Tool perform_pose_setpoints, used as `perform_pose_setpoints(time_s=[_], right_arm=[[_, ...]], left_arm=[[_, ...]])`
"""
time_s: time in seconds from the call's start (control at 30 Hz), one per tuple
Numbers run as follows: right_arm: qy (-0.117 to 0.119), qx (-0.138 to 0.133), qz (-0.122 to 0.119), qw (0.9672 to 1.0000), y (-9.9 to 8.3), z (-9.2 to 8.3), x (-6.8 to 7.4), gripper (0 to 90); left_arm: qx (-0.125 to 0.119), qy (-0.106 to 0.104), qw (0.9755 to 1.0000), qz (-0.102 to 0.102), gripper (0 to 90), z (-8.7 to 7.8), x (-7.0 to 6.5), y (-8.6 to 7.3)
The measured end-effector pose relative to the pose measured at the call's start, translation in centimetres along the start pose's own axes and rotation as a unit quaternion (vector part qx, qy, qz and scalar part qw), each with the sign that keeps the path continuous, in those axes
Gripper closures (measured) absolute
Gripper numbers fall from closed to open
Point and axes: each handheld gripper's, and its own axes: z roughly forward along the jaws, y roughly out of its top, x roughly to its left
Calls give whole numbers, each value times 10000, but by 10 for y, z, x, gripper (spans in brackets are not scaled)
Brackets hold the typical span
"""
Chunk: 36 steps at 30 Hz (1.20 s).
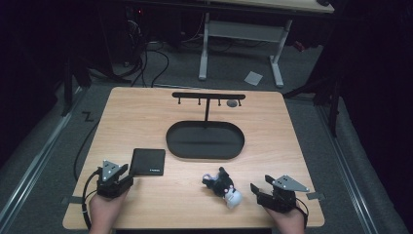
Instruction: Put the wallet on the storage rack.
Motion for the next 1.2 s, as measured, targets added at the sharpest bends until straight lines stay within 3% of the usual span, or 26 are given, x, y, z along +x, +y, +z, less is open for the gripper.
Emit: perform_pose_setpoints(time_s=[0.1, 0.3, 0.57, 0.9, 1.1, 1.2], right_arm=[[-30, 19, 19, 10000, -2, -2, 0, 319], [-109, 52, 84, 9999, -9, -8, -3, 320], [-154, 52, 119, 9998, -12, -12, -5, 321], [-136, 70, 89, 9998, -12, -10, -3, 324], [-120, 135, 56, 9998, -12, -7, -2, 329], [-110, 150, 73, 9998, -12, -5, -1, 330]], left_arm=[[27, 7, 10000, -42, 561, 5, 2, 2], [150, -112, 9993, -315, 494, 17, 6, 6], [303, -261, 9981, -459, 382, 25, 6, 9], [383, -486, 9950, -790, 412, 25, 12, 6], [393, -503, 9944, -837, 459, 24, 12, 5], [367, -529, 9929, -997, 522, 23, 15, 3]])
